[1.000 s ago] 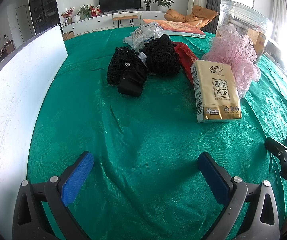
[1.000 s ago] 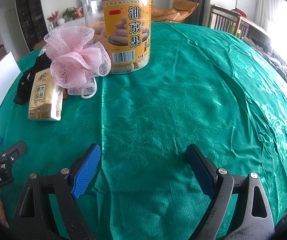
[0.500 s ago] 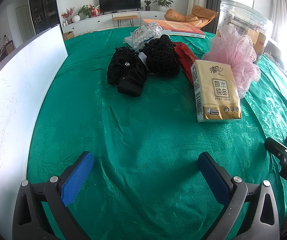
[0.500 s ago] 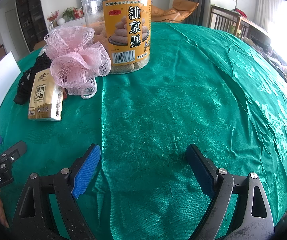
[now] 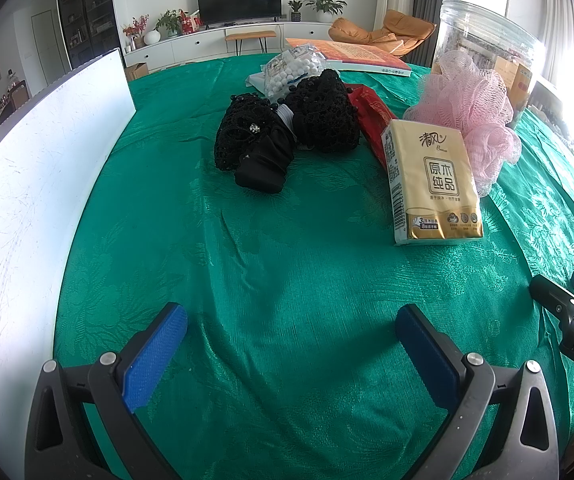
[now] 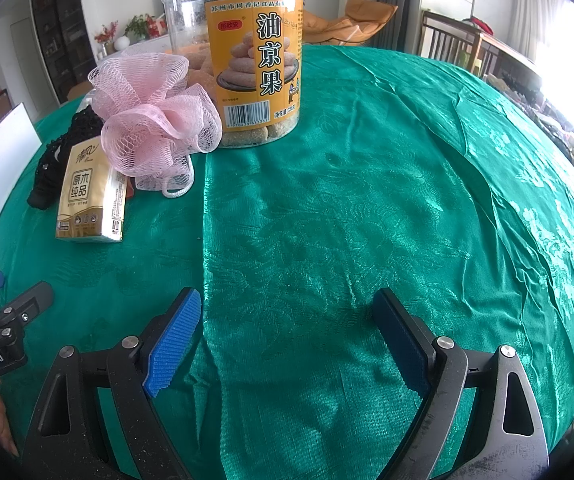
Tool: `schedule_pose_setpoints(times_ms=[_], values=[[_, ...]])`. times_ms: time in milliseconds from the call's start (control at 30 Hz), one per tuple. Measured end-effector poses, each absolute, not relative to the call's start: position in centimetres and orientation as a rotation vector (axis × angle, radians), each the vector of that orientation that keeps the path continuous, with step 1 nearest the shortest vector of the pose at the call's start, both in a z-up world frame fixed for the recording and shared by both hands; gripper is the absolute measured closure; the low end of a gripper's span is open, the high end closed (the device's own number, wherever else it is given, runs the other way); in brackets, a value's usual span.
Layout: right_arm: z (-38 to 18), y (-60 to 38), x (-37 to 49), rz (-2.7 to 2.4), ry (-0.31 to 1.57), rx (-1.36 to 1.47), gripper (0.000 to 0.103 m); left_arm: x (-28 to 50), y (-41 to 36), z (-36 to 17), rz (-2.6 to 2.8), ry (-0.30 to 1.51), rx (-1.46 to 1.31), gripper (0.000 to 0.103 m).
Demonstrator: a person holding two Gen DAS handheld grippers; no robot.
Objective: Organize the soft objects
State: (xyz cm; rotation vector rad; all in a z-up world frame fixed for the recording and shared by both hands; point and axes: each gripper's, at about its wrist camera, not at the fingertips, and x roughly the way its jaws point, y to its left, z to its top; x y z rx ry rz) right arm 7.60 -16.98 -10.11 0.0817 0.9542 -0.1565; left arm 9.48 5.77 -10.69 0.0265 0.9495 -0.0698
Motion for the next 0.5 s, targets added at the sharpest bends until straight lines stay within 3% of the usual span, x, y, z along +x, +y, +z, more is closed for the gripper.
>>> schedule_pose_setpoints(times_ms=[500], values=[[-10.11, -16.97, 7.60, -0.156, 0.954, 0.082, 0.013, 9.50, 5.84, -10.71, -0.070, 0.949, 0.027, 0.000]])
